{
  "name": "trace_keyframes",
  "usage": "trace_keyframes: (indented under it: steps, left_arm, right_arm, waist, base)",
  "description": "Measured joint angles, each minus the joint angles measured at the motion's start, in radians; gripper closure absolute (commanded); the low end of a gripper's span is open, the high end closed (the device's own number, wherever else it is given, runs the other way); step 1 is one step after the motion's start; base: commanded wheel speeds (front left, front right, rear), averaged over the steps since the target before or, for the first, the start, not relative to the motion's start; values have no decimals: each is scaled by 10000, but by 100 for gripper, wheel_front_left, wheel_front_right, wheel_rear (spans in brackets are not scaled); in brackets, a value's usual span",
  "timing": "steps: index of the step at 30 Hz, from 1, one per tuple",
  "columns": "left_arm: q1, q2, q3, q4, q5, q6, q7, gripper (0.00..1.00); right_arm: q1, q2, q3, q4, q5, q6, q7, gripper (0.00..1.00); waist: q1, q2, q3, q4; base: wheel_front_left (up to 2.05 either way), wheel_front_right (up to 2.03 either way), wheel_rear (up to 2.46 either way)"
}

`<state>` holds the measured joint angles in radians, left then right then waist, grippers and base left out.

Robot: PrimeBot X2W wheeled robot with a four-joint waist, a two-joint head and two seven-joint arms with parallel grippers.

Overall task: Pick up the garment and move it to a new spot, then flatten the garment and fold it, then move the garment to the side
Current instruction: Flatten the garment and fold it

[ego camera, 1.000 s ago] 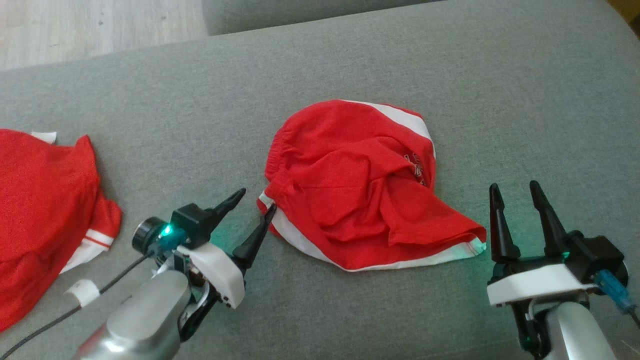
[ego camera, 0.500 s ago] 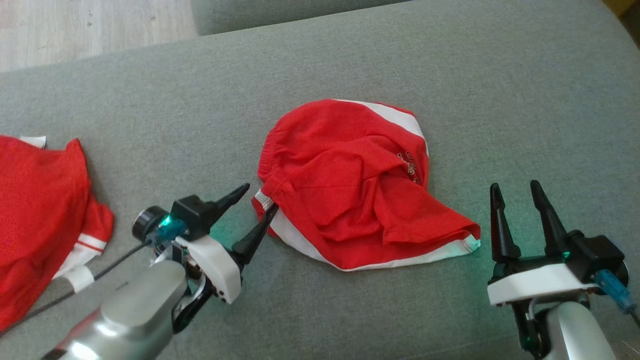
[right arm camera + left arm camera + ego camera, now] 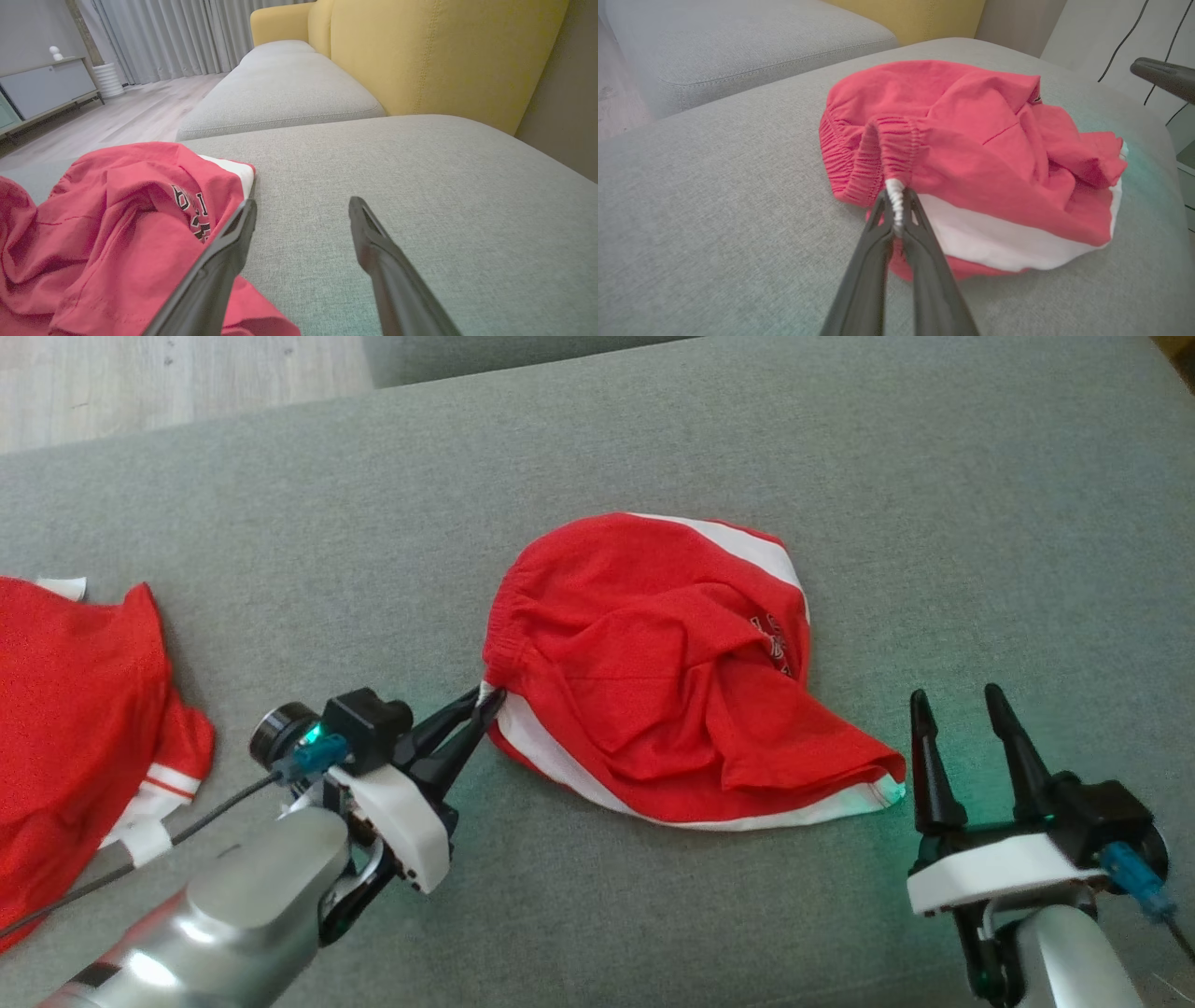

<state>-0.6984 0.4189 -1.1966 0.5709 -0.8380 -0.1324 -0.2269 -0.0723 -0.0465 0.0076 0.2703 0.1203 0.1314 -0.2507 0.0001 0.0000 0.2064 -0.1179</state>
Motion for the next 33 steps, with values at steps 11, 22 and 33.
trace_keyframes:
  steps: [11, 22, 33]
  left_arm:
    - [250, 19, 393, 63, -50, 105, -215, 100]
    - [948, -211, 874, 52, 207, 196, -221, 100]
    - [947, -255, 978, 58, 385, 180, -222, 100]
  right_arm:
    - [465, -326, 642, 556, -587, 0, 0, 0]
    - [854, -1009, 1325, 1001, -426, 0, 681, 0]
    - [566, -1248, 2052, 1574, -706, 0, 1147, 0]
  waist:
    - [-1, 0, -306, 125]
    - [-1, 0, -750, 138]
    - [-1, 0, -636, 295]
  base:
    - [0, 0, 0]
    - [0, 0, 0]
    - [0, 0, 0]
